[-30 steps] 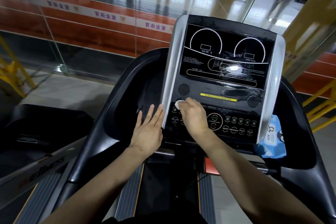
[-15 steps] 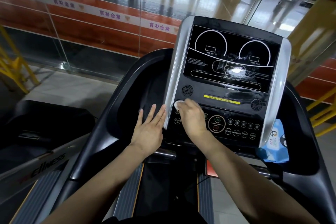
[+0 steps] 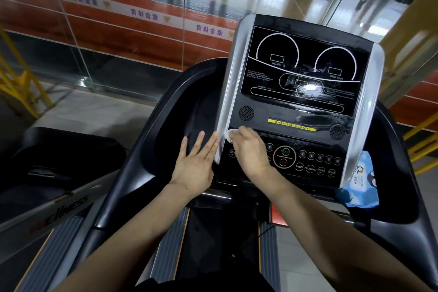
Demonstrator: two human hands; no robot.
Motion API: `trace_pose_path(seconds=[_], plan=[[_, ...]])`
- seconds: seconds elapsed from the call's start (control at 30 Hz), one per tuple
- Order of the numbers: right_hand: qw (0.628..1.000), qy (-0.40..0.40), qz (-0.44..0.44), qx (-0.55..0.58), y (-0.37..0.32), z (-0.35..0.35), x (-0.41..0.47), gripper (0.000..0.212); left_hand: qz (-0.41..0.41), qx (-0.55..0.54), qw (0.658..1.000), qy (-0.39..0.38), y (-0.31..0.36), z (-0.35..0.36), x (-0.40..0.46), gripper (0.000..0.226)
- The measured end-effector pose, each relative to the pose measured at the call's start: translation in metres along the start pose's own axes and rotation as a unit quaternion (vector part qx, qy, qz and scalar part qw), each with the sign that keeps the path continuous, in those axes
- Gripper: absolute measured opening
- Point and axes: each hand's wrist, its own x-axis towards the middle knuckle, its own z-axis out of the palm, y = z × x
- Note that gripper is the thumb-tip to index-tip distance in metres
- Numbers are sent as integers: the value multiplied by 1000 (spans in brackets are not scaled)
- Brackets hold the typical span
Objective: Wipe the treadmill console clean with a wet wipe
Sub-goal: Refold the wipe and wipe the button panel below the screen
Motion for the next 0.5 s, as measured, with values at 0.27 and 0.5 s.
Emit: trace_pose_path(seconds=[0.27, 0.5], plan=[[995, -61, -50, 53, -7, 17, -57, 18, -11, 6, 1000, -2, 2, 2, 0, 82], [992, -129, 5, -13, 13, -10, -70, 32, -26, -28, 999, 2, 9, 2, -2, 80]])
